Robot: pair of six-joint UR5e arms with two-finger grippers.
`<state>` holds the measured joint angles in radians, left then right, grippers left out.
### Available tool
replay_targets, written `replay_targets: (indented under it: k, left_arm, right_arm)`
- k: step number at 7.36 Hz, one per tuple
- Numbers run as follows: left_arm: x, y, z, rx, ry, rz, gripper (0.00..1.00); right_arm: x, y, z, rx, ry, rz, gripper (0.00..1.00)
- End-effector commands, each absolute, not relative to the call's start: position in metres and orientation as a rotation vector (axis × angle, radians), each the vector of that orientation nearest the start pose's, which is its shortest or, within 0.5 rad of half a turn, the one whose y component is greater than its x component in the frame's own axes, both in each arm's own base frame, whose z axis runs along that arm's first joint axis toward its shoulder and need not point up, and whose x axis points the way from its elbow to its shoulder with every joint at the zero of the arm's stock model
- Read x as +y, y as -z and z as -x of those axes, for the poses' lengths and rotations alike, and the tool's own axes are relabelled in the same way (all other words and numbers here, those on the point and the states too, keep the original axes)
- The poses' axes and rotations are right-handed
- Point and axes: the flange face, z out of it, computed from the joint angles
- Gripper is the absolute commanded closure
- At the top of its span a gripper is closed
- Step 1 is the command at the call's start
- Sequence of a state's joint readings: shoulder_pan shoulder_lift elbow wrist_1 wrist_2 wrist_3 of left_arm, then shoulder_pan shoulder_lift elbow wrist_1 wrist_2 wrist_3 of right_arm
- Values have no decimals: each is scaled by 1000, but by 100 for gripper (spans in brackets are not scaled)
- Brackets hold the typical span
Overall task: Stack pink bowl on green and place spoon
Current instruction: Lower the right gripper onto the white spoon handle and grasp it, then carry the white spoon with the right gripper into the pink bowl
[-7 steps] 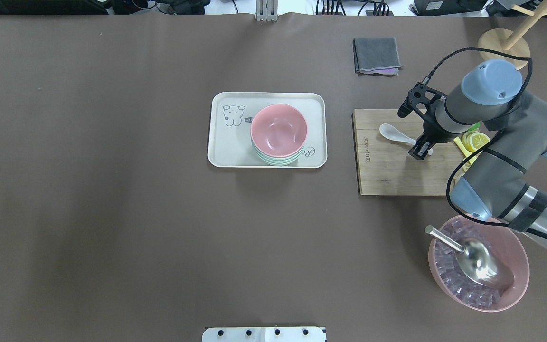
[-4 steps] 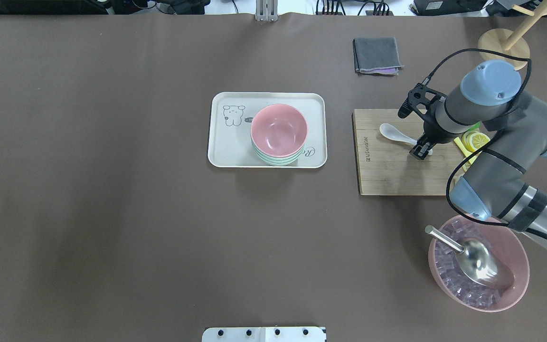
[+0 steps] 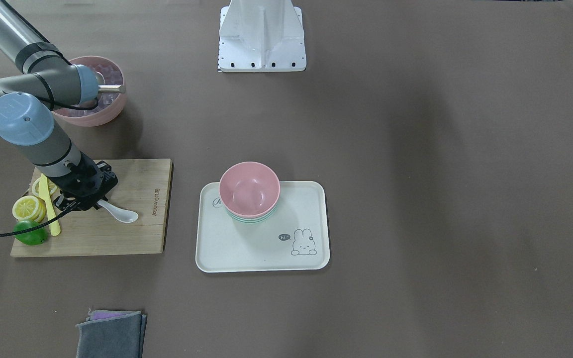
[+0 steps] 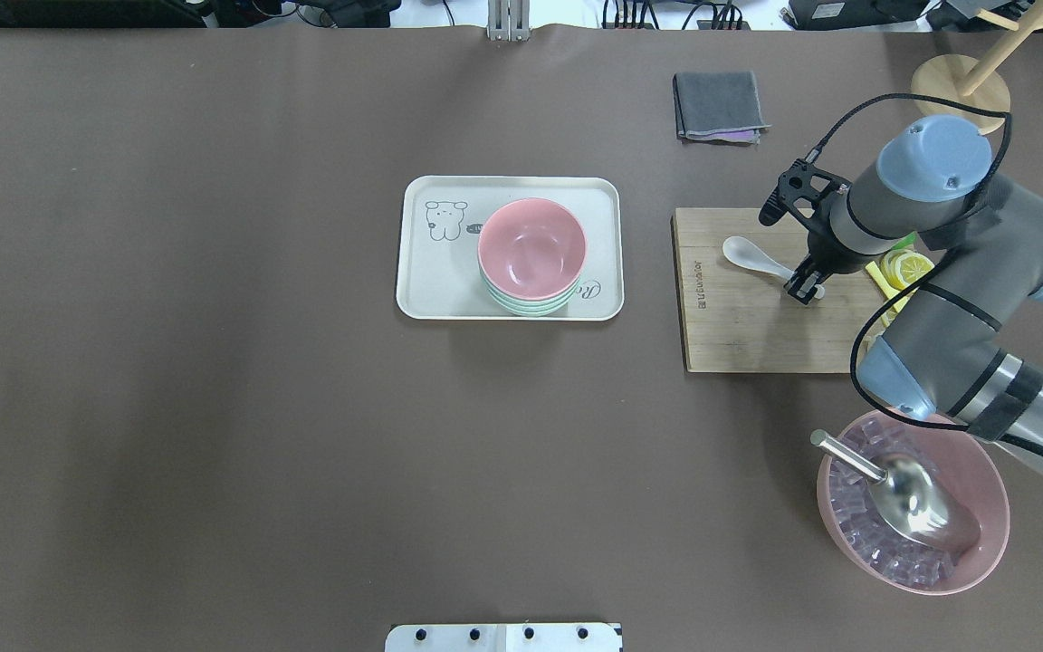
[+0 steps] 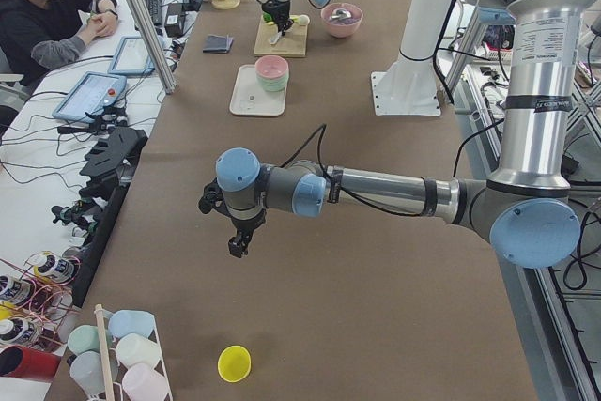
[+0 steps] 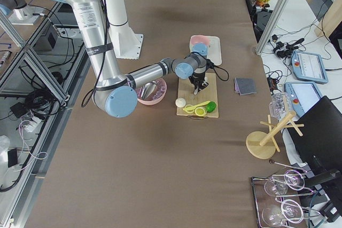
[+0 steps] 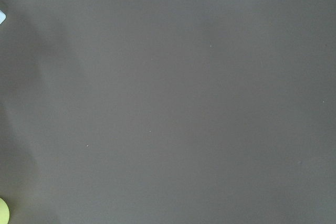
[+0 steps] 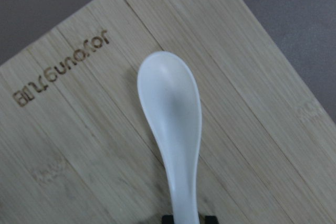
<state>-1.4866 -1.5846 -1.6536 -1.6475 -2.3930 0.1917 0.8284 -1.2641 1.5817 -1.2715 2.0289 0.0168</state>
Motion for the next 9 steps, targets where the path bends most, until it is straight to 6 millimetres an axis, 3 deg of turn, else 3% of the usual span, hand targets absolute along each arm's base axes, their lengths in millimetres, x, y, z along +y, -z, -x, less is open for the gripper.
replay_targets:
  k: [1, 4, 5, 6, 7, 8, 9]
  left_arm:
    - [-509, -599, 17, 814, -331, -208, 1]
    - [-509, -598, 18, 814, -327, -209, 1]
    - [-509, -600, 19, 811, -320, -203, 1]
    - [-491, -615, 25, 812, -296, -178, 1]
    - [-487, -618, 45, 807, -256, -189, 1]
    - [-485, -618, 49, 808, -248, -191, 1]
    - [-485, -618, 49, 808, -247, -191, 1]
  right_arm:
    - [-529, -459, 362, -656, 829, -414, 100]
    - [-544, -436, 348, -710, 758, -416, 100]
    - [-549, -419, 348, -748, 700, -404, 100]
    - [-552, -399, 351, -763, 629, -380, 100]
    - [-550, -359, 352, -779, 536, -339, 100]
    - [-543, -310, 354, -785, 447, -281, 100]
    - [-536, -255, 371, -796, 356, -212, 100]
